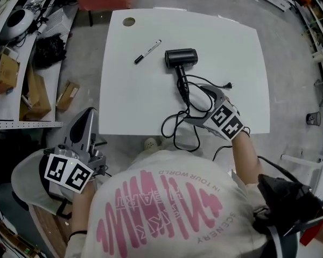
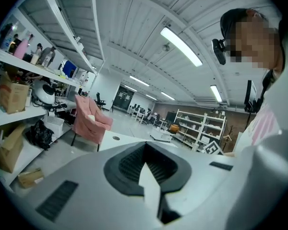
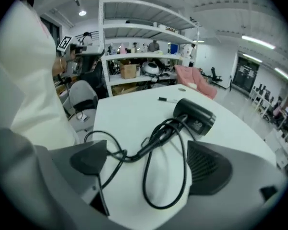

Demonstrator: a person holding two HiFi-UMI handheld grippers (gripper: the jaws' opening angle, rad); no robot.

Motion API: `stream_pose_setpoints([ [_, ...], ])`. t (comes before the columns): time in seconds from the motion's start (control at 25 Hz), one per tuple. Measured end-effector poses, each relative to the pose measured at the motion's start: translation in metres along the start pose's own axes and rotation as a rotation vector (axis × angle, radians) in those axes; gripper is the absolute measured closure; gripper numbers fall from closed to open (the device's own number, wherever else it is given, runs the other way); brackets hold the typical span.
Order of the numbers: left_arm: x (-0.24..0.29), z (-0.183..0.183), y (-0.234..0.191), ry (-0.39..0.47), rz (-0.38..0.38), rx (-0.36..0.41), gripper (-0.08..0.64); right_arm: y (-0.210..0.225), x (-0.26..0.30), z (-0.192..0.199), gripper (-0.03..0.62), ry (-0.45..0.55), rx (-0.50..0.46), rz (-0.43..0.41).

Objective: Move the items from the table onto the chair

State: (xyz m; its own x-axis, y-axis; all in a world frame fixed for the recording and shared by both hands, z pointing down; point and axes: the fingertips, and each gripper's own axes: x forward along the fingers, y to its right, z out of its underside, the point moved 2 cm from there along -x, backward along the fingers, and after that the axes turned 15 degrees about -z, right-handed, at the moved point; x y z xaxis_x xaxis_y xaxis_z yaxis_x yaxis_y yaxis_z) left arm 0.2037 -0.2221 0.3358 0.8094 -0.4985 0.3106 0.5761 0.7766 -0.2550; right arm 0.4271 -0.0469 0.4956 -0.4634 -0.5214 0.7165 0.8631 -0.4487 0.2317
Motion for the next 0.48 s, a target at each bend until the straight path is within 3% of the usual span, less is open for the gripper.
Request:
stream_pose_setpoints([
  [0.08, 0.001, -0.001, 0.002, 0.005, -0.011, -0.011, 0.551, 0.022, -0.007, -0.017, 0.075, 0.117, 0.076, 0.039],
  [0.16, 0.002, -0.002, 0.005, 0.01, -0.024, -0.017, 0.551, 0.049, -0.003, -0.028, 0.075, 0.169, 0.149, 0.084],
  [0.24, 0.004, -0.003, 0.005, 0.014, -0.035, -0.027, 0.551, 0.071, 0.012, -0.029, 0.066, 0.133, 0.181, 0.106],
  [0.48, -0.001, 0.003, 0.006, 0.014, -0.089, -0.042, 0.55, 0.093, 0.047, -0.019, 0.067, 0.057, 0.315, 0.056],
])
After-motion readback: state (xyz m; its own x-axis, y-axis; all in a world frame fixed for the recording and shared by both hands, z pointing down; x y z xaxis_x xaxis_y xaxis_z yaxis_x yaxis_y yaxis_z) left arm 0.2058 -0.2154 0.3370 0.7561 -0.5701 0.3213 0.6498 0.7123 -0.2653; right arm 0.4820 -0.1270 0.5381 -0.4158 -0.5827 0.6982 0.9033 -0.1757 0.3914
